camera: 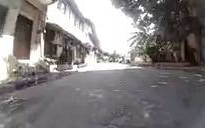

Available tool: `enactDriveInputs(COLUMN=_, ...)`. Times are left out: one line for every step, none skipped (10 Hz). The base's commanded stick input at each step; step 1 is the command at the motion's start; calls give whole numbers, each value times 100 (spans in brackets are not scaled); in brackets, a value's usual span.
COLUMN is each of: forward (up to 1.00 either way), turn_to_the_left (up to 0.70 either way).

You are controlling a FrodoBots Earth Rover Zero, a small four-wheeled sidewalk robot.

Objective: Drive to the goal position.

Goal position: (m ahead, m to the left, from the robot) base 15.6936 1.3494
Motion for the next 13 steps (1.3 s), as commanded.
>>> enactDriveInputs(forward=85, turn_to_the_left=0)
enactDriveInputs(forward=85, turn_to_the_left=0)
enactDriveInputs(forward=85, turn_to_the_left=0)
enactDriveInputs(forward=85, turn_to_the_left=0)
enactDriveInputs(forward=85, turn_to_the_left=0)
enactDriveInputs(forward=85, turn_to_the_left=0)
enactDriveInputs(forward=85, turn_to_the_left=0)
enactDriveInputs(forward=85, turn_to_the_left=0)
enactDriveInputs(forward=85, turn_to_the_left=0)
enactDriveInputs(forward=85, turn_to_the_left=0)
enactDriveInputs(forward=85, turn_to_the_left=0)
enactDriveInputs(forward=85, turn_to_the_left=0)
enactDriveInputs(forward=85, turn_to_the_left=0)
